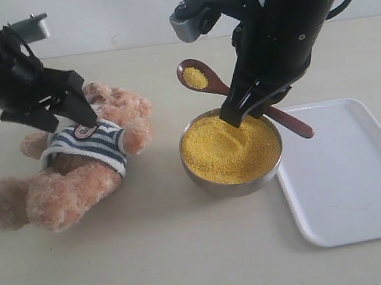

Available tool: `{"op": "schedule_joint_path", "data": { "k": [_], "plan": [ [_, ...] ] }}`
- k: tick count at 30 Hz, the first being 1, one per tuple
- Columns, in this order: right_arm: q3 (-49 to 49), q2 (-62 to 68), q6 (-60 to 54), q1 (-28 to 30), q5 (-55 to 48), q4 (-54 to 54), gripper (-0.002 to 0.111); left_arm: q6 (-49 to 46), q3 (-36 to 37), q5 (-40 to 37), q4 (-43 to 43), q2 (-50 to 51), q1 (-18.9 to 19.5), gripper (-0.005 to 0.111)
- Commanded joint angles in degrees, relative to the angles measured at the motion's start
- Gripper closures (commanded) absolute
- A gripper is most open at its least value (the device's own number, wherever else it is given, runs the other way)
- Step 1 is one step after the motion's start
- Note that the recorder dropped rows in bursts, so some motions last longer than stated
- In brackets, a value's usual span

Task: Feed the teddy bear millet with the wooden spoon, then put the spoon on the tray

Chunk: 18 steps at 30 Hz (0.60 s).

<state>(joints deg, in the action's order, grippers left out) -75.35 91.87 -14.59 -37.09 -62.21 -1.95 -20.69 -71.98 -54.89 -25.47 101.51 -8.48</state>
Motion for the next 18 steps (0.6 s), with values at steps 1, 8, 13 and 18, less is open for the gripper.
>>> {"op": "schedule_joint_path", "data": {
  "k": [1,8,13,18],
  "plan": [
    [-0.23,-0.90,-0.01,-0.03,0.18,-0.23,0.109,0.26,-1.39,1.13,0.04,-4.15,-0.27,0.029],
    [-0.23,-0.90,-0.03,-0.03,0.06,-0.23,0.109,3.26,-1.28,0.17,1.49,0.47,-0.27,0.028],
    [-0.23,-0.90,-0.03,-0.03,0.06,-0.23,0.109,3.26,-1.28,0.04,1.36,7.01,-0.27,0.028],
    [-0.23,-0.90,-0.18,-0.03,0.26,-0.23,0.109,3.26,-1.28,-0.05,1.40,12.17,-1.63,0.027]
  ]
}}
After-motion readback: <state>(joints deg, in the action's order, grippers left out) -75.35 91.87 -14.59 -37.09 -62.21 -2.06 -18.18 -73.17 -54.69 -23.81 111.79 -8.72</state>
